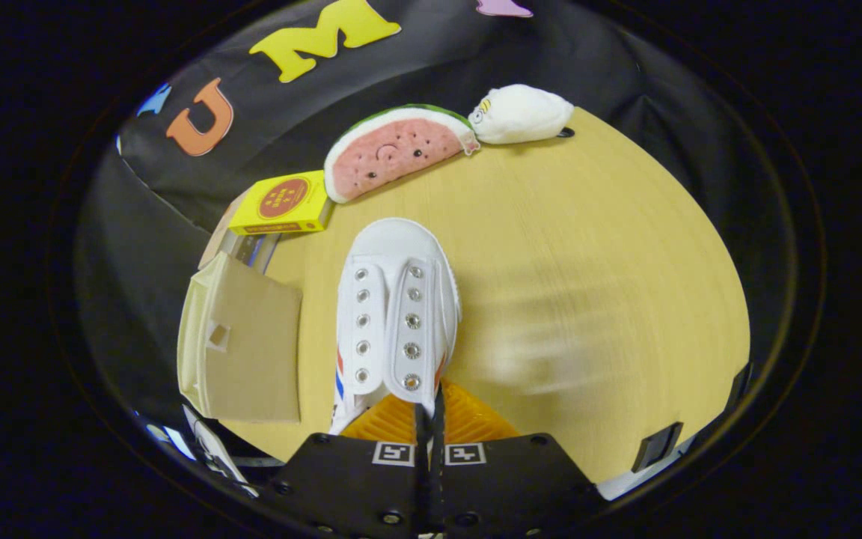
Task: Open the storage box then place both shoes into the box .Put the left shoe in first, then the right shoe, with the right side of both shoes facing outward in a uniform manner.
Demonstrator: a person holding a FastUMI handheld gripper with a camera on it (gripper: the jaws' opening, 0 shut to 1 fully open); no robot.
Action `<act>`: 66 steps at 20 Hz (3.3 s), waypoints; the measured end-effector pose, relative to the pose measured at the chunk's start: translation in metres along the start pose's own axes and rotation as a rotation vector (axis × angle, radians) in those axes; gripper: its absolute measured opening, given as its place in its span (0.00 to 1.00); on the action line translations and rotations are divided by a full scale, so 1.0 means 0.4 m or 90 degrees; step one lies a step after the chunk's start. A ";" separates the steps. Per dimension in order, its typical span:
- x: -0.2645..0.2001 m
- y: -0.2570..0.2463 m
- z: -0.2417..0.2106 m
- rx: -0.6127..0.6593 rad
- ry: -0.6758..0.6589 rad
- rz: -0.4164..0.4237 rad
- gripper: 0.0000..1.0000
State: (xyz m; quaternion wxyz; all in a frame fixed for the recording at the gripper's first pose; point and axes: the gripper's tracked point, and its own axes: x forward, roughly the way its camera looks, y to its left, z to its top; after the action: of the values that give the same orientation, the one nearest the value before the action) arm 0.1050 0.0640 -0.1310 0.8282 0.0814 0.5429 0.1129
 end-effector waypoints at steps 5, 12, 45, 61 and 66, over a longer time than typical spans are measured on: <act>-0.076 0.174 -0.003 -0.020 0.001 -0.002 0.00; -0.150 0.462 0.005 -0.054 -0.008 0.031 0.00; 0.046 0.743 -0.048 -0.104 -0.295 -0.042 0.40; -0.235 0.483 -0.171 -0.178 -0.726 -0.099 0.96; -0.310 0.405 -0.261 -0.247 -0.764 -0.125 0.96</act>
State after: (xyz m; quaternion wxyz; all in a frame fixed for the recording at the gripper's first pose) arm -0.0546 0.1870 -0.0215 0.9944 -0.0710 -0.0404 0.0677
